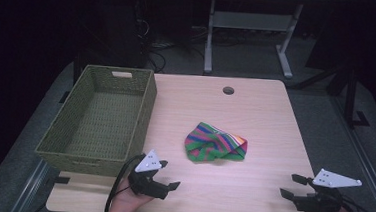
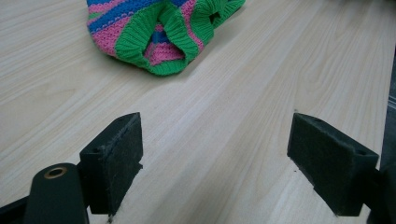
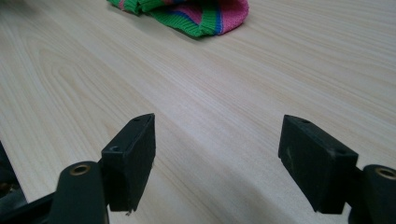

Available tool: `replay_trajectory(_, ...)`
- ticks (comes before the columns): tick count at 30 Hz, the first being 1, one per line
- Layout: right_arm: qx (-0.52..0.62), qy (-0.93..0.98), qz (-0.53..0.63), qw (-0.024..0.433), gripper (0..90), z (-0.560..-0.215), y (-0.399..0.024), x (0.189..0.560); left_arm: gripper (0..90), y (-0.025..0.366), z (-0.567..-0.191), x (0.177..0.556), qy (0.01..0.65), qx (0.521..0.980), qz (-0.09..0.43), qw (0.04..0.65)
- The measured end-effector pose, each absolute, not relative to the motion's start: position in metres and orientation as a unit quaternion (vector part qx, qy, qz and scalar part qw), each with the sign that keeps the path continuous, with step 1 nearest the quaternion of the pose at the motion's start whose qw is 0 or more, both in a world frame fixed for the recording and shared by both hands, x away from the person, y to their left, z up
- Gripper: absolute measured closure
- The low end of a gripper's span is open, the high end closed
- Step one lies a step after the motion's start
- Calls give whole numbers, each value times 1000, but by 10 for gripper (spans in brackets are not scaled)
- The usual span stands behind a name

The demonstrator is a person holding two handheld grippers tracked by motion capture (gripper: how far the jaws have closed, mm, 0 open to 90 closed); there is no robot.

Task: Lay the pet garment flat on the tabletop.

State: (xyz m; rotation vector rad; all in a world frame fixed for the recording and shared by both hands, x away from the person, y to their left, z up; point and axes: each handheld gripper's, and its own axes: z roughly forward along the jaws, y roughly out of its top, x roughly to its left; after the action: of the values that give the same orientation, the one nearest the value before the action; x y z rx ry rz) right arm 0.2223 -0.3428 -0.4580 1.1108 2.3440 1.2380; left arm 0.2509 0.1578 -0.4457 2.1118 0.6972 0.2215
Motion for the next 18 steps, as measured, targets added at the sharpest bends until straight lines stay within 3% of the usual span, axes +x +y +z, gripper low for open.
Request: replay_trajectory(18, 358, 816, 434, 131, 226, -434, -325, 230, 172, 158, -444, 249, 274, 846, 92, 448)
